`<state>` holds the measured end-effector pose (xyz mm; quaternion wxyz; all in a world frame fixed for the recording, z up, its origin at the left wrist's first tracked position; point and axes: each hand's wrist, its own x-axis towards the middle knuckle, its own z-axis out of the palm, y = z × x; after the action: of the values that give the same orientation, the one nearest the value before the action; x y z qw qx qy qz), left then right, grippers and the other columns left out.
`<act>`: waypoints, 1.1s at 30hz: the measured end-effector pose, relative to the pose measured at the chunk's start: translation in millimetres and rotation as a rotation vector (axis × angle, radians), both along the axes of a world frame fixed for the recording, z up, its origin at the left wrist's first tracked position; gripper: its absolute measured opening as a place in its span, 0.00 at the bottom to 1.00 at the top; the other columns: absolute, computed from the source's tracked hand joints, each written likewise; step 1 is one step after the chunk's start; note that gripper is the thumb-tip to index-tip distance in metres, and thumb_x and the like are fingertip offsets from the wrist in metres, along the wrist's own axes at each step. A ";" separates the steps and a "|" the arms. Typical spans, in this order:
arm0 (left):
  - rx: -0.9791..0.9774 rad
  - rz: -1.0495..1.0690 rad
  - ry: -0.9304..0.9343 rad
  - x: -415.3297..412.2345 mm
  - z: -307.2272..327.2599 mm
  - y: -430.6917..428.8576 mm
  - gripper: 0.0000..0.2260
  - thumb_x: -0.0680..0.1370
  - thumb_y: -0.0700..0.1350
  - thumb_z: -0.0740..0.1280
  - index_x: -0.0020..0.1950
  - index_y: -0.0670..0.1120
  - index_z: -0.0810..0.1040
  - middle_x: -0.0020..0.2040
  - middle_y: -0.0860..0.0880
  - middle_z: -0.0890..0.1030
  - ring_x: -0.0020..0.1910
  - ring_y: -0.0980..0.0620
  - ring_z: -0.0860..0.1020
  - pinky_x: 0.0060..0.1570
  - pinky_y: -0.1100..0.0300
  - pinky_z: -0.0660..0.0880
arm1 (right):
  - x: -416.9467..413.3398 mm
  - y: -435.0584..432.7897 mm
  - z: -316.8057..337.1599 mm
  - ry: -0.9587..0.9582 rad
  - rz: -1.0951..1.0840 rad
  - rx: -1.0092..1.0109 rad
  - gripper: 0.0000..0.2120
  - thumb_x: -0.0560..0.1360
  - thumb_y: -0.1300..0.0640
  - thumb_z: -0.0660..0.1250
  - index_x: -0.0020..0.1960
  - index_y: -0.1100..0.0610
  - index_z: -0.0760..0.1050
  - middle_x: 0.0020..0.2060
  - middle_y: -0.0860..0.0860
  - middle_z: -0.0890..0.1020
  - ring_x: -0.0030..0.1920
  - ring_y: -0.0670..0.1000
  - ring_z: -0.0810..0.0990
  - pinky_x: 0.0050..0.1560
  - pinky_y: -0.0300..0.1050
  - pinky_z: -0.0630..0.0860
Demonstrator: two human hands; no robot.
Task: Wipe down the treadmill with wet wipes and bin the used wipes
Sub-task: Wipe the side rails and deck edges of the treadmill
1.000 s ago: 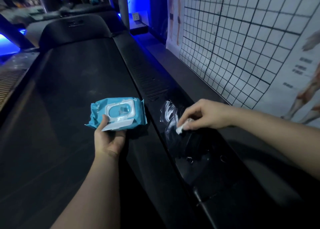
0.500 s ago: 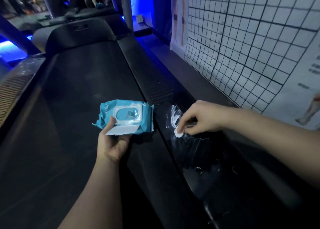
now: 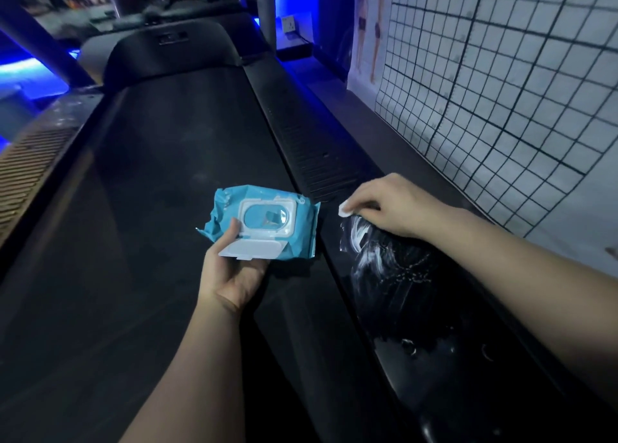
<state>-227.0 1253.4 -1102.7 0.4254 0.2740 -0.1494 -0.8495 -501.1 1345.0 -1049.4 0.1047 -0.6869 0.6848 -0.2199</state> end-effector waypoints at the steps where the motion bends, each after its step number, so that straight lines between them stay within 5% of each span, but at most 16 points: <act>1: 0.003 0.004 0.004 0.0 0.4 0.0 0.19 0.84 0.45 0.66 0.74 0.41 0.76 0.69 0.39 0.82 0.68 0.39 0.81 0.72 0.36 0.71 | -1.6 5.2 2.8 -0.003 0.032 0.003 0.10 0.76 0.58 0.72 0.53 0.46 0.86 0.51 0.39 0.85 0.52 0.38 0.82 0.58 0.45 0.79; 8: 0.004 -0.010 0.009 -1.5 5.4 5.8 0.17 0.85 0.46 0.65 0.72 0.41 0.77 0.67 0.40 0.83 0.62 0.40 0.84 0.52 0.39 0.84 | 0.9 38.6 41.2 0.044 0.106 0.351 0.11 0.71 0.55 0.72 0.45 0.38 0.85 0.37 0.40 0.84 0.37 0.42 0.81 0.47 0.46 0.80; 11: -0.003 -0.004 0.001 -2.0 4.7 5.4 0.18 0.85 0.46 0.65 0.74 0.41 0.76 0.67 0.40 0.83 0.65 0.40 0.83 0.60 0.37 0.81 | 6.9 40.0 54.2 0.024 0.094 0.420 0.09 0.71 0.53 0.73 0.45 0.38 0.85 0.29 0.44 0.79 0.31 0.46 0.74 0.40 0.45 0.75; 15: 0.010 0.005 -0.007 -3.2 7.0 7.2 0.15 0.86 0.45 0.65 0.70 0.40 0.78 0.65 0.39 0.84 0.61 0.40 0.84 0.57 0.38 0.82 | 7.9 29.2 41.4 -0.193 -0.101 0.139 0.06 0.74 0.51 0.75 0.49 0.42 0.86 0.42 0.40 0.86 0.45 0.41 0.82 0.46 0.39 0.76; 19: 0.002 0.011 -0.024 -2.3 7.2 7.0 0.17 0.85 0.45 0.65 0.72 0.40 0.77 0.66 0.40 0.83 0.63 0.41 0.84 0.61 0.40 0.81 | 14.7 14.8 4.1 -0.137 -0.271 -0.133 0.09 0.79 0.59 0.70 0.57 0.51 0.85 0.52 0.45 0.86 0.50 0.43 0.81 0.54 0.36 0.74; 23: -0.002 -0.008 -0.024 -1.4 3.8 4.2 0.21 0.84 0.46 0.66 0.76 0.41 0.75 0.68 0.40 0.82 0.69 0.41 0.80 0.75 0.39 0.70 | 11.9 2.9 -4.1 0.117 -0.073 0.025 0.10 0.80 0.62 0.68 0.57 0.53 0.85 0.54 0.47 0.84 0.57 0.50 0.81 0.59 0.49 0.77; 27: -0.011 -0.002 -0.031 -1.1 2.9 3.3 0.20 0.84 0.46 0.66 0.75 0.42 0.75 0.69 0.40 0.82 0.69 0.41 0.80 0.74 0.40 0.71 | 11.5 6.6 14.0 0.030 0.076 0.210 0.05 0.76 0.53 0.74 0.50 0.45 0.86 0.47 0.39 0.83 0.50 0.42 0.82 0.56 0.42 0.78; 33: -0.015 -0.015 -0.023 -1.4 3.2 3.3 0.18 0.85 0.46 0.65 0.74 0.41 0.76 0.68 0.40 0.82 0.68 0.41 0.81 0.67 0.39 0.76 | 17.8 20.4 45.3 0.058 0.162 0.524 0.11 0.74 0.56 0.75 0.44 0.39 0.86 0.42 0.33 0.84 0.45 0.36 0.81 0.47 0.33 0.74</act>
<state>-228.4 1256.6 -1099.5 0.4193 0.2794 -0.1628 -0.8483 -483.3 1365.4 -1004.1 0.2765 -0.6949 0.6637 -0.0062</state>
